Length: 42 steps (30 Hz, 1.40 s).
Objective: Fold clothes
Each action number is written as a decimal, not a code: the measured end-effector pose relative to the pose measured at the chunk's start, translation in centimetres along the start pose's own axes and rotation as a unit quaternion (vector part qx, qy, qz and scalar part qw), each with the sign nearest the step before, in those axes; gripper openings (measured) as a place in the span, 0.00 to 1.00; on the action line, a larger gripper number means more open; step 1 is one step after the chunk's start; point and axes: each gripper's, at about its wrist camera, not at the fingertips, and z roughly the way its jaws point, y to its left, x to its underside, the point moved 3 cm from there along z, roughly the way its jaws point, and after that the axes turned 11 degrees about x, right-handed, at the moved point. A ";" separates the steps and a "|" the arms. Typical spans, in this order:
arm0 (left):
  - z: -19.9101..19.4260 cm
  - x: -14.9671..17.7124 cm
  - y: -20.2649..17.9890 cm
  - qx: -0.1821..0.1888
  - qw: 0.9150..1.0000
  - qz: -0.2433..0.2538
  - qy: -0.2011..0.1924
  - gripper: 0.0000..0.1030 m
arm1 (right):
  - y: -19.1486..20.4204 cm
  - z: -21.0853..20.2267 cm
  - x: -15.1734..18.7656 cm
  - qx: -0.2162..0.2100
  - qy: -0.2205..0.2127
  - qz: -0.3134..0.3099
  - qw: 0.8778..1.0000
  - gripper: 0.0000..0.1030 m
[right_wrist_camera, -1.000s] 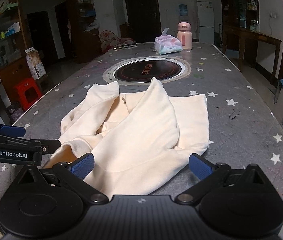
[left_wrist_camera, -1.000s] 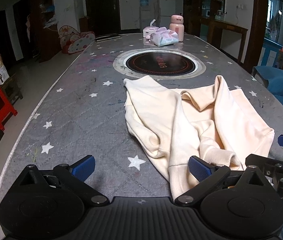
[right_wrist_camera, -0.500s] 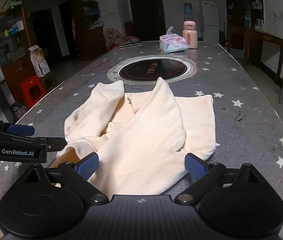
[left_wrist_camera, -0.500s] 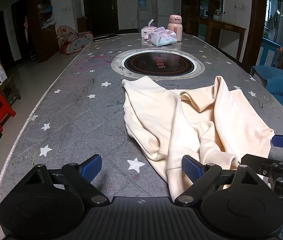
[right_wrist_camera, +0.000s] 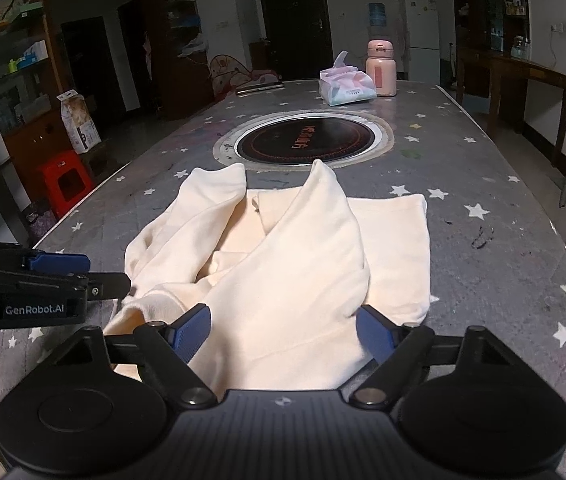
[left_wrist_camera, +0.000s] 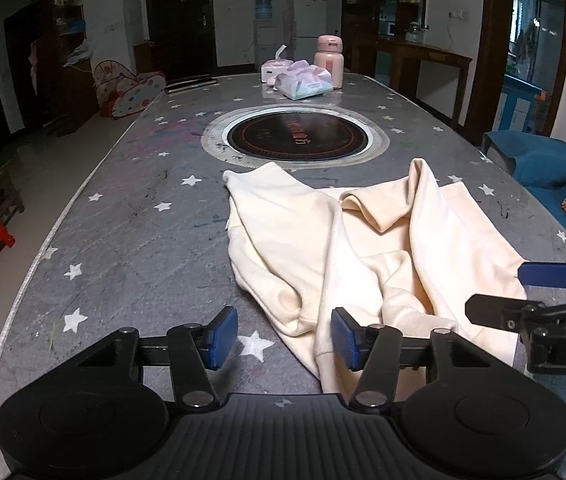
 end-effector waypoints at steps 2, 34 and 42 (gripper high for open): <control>0.2 -0.2 0.0 0.003 1.000 0.002 -0.001 0.54 | 0.0 0.2 -0.3 -0.002 0.001 -0.001 1.000 0.74; 6.5 -4.4 -0.4 0.064 0.998 0.023 0.016 0.44 | -1.7 10.3 -7.4 -0.007 0.026 0.010 1.000 0.25; 7.6 -4.4 -0.3 0.065 0.997 0.029 0.023 0.41 | -4.4 5.7 -6.6 0.020 -0.019 0.031 0.999 0.08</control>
